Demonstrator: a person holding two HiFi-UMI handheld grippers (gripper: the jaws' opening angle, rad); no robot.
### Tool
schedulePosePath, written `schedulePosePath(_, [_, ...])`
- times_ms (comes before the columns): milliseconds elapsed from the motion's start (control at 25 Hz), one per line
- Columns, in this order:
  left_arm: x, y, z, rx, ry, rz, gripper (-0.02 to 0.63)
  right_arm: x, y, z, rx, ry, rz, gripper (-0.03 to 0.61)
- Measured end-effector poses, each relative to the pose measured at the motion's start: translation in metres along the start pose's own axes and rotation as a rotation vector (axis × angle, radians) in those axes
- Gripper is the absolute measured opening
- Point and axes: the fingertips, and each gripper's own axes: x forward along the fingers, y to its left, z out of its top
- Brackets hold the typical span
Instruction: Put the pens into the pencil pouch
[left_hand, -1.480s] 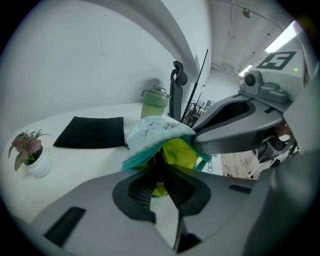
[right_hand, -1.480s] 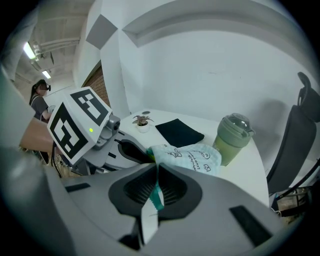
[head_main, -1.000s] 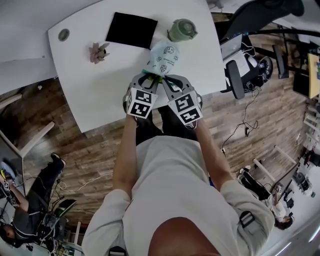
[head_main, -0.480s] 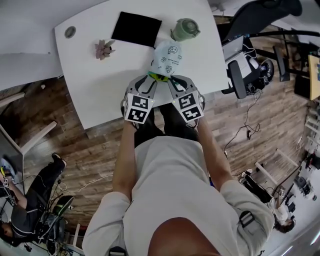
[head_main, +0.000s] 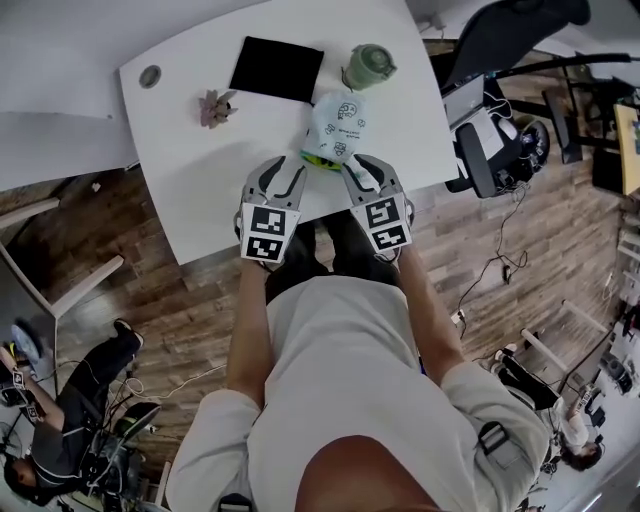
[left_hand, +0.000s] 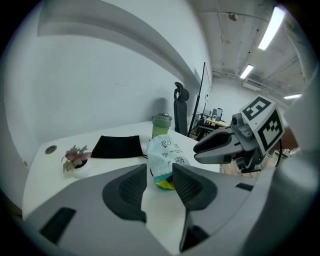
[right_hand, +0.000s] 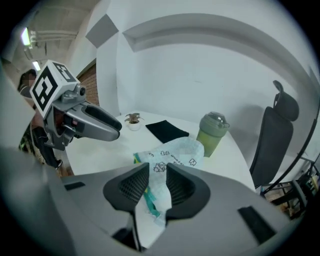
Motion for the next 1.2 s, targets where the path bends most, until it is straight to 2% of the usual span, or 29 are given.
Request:
schedulePosePath(160, [-0.015,0.007,0.026,0.018,-0.077,0.017,0.17,-0.018,-0.007,0.032,-0.008,-0.106,-0.051,0.161])
schedulePosePath(400, [-0.046,0.018,0.075,0.084,-0.225,0.068,0.197,-0.049,-0.012,0.094,-0.023,-0.291,-0.105,0.207])
schedulePosePath(600, [-0.076,0.025,0.11,0.13,-0.326,0.107,0.198,-0.075,-0.004,0.142,-0.058,-0.416,-0.111,0.223])
schedulePosePath(760, [-0.102,0.031,0.134,0.154,-0.406,0.141,0.193,-0.098,0.001,0.178,-0.032,-0.536,-0.127,0.23])
schedulePosePath(880, [-0.119,0.035,0.144,0.172,-0.451,0.16,0.186,-0.108,0.001,0.186,-0.017,-0.559,-0.152,0.23])
schedulePosePath(1000, [-0.133,0.036,0.151,0.147,-0.5,0.17,0.184,-0.11,0.006,0.188,-0.015,-0.573,-0.168,0.23])
schedulePosePath(1200, [-0.141,0.041,0.15,0.157,-0.509,0.162,0.184,-0.109,0.01,0.191,-0.005,-0.559,-0.204,0.229])
